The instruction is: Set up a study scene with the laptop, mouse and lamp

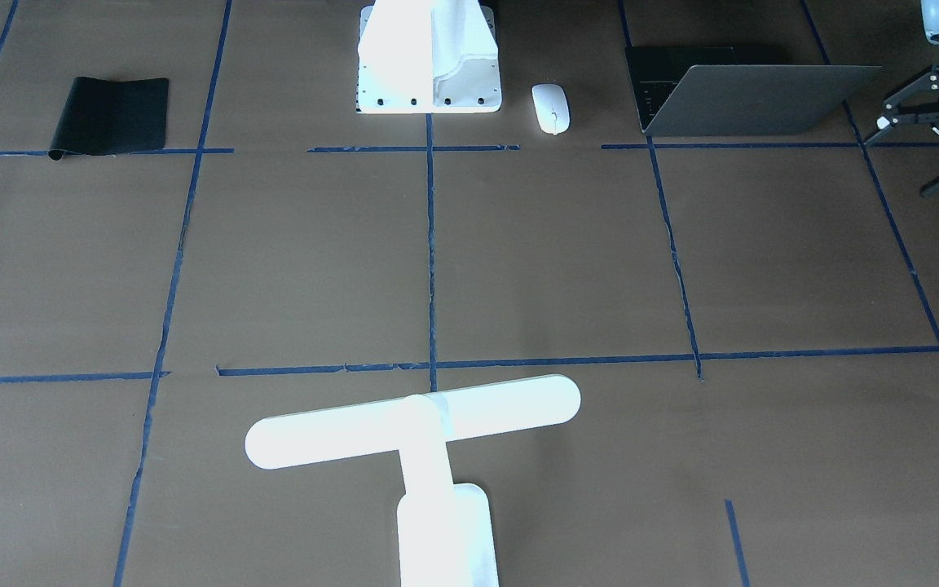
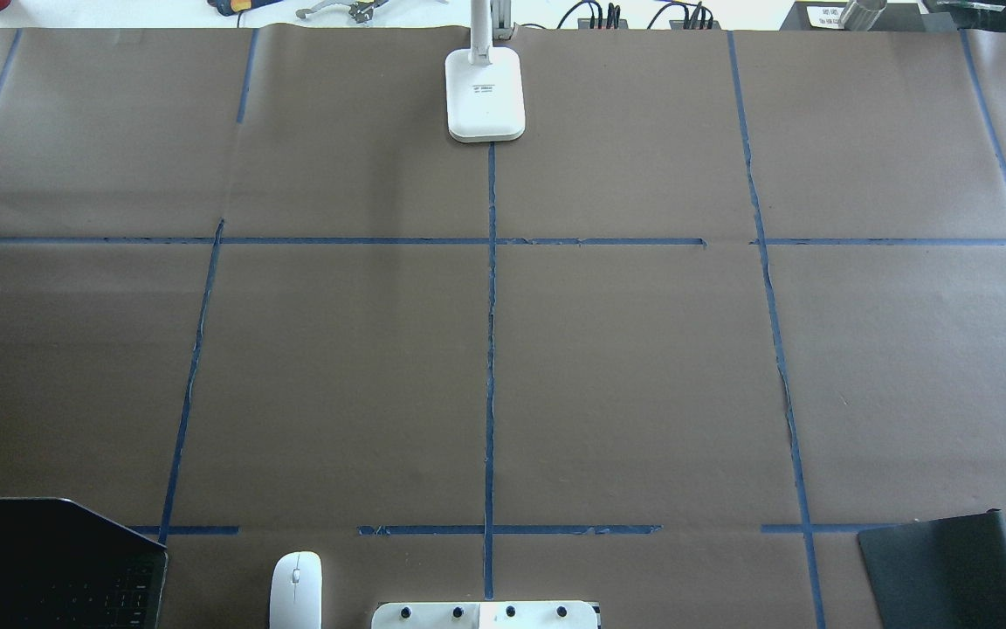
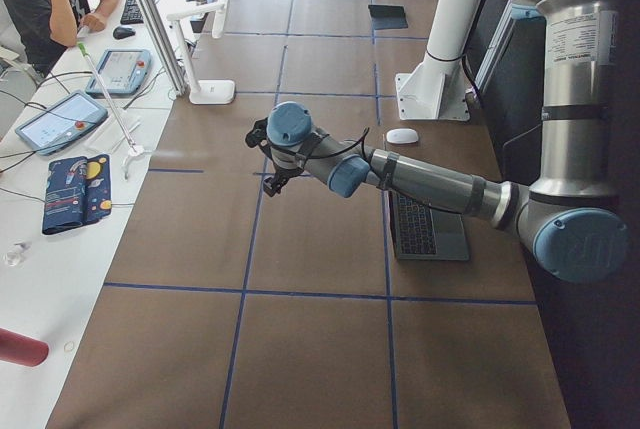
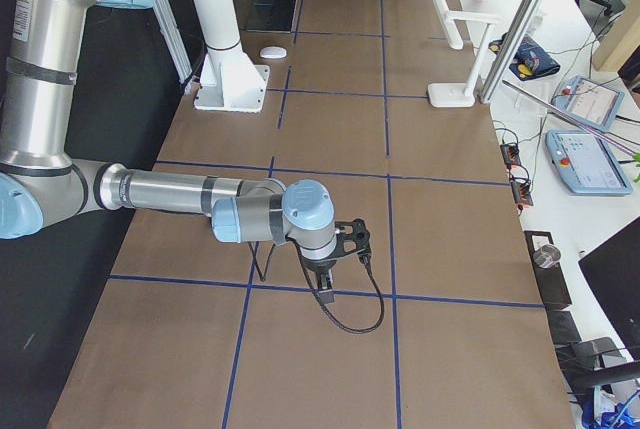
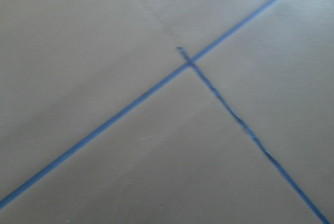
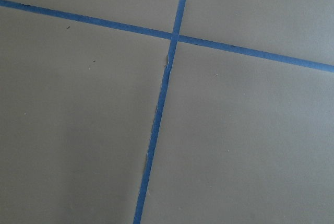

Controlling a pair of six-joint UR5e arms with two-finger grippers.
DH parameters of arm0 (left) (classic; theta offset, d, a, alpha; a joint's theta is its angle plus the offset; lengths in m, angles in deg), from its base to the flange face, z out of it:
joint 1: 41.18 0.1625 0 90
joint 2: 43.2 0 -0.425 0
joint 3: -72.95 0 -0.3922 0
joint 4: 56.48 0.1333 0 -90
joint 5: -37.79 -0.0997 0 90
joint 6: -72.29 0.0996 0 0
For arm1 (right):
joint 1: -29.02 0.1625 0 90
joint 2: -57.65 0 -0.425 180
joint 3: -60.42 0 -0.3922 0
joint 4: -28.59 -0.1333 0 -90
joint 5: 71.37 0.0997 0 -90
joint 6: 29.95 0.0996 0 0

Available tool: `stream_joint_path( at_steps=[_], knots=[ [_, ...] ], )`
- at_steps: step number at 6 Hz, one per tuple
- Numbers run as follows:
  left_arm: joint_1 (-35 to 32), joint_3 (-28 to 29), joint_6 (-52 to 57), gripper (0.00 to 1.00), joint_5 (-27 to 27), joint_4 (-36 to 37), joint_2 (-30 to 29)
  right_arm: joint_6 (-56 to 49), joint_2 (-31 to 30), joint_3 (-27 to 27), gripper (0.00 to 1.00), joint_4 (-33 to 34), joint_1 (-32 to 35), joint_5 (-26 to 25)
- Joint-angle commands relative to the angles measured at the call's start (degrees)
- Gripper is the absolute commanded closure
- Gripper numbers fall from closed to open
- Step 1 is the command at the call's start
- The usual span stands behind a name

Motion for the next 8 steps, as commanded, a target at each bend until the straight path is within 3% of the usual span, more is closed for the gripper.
stream_joint_path(
  at_steps=[1, 3, 8],
  knots=[
    [8.1, -9.0, 4.6, 0.00, 0.0, -0.3, 5.5, 0.0, 0.0, 0.1, 0.00, 0.0, 0.0, 0.0],
    [9.0, -11.1, 21.1, 0.00, 0.0, -0.2, 11.5, 0.0, -0.1, 0.4, 0.00, 0.1, 0.0, -0.1],
    [15.0, -9.8, 24.1, 0.01, 0.3, 0.2, 16.2, -0.3, -0.3, 1.8, 0.00, 0.2, 0.0, -0.1]
  ],
)
